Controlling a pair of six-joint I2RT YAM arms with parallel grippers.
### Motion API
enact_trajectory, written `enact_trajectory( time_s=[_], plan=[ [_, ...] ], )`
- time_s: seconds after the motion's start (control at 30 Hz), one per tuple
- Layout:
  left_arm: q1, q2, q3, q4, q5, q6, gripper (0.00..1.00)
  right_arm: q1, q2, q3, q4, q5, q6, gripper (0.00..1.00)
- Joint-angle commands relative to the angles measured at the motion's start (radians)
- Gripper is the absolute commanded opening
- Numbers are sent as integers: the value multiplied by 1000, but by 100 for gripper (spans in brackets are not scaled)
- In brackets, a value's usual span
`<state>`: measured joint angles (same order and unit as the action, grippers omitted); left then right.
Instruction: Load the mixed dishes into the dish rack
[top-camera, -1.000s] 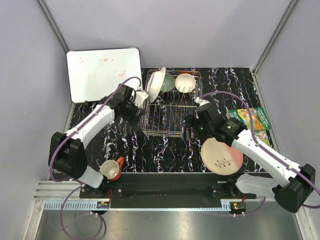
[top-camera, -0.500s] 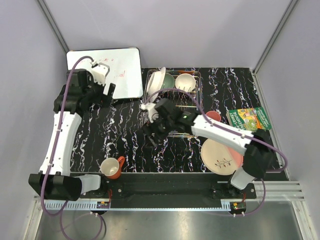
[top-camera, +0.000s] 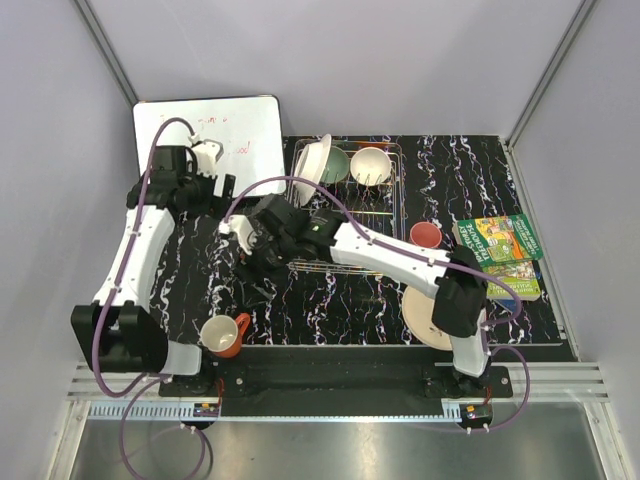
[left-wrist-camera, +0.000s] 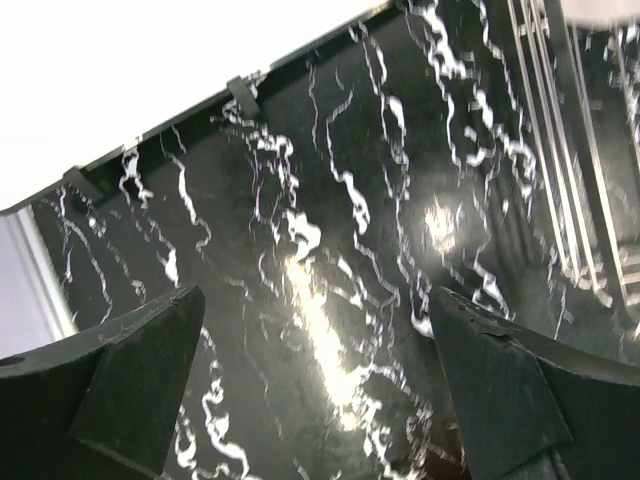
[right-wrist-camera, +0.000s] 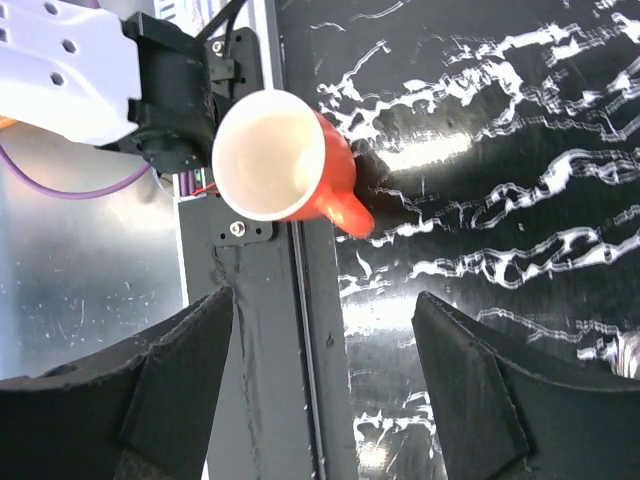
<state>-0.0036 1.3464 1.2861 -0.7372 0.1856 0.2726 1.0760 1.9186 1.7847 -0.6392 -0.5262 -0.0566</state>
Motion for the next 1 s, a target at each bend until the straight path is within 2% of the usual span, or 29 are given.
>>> enact_trajectory(
  time_s=[0.0,0.2,0.53,0.97],
  plan=[
    [25,69,122,94,29,-84,99,31,97,110,-48,-31,-54,80],
    [65,114,211,85,46,-115,99,94,223,202,-85,83,-114,79],
    [86,83,148,85,49,-87,99,139,319,268,-85,120,-134,78],
    [103,53,99,108,61,-70,99,151,352,315,-106,161,-150,77]
  ],
)
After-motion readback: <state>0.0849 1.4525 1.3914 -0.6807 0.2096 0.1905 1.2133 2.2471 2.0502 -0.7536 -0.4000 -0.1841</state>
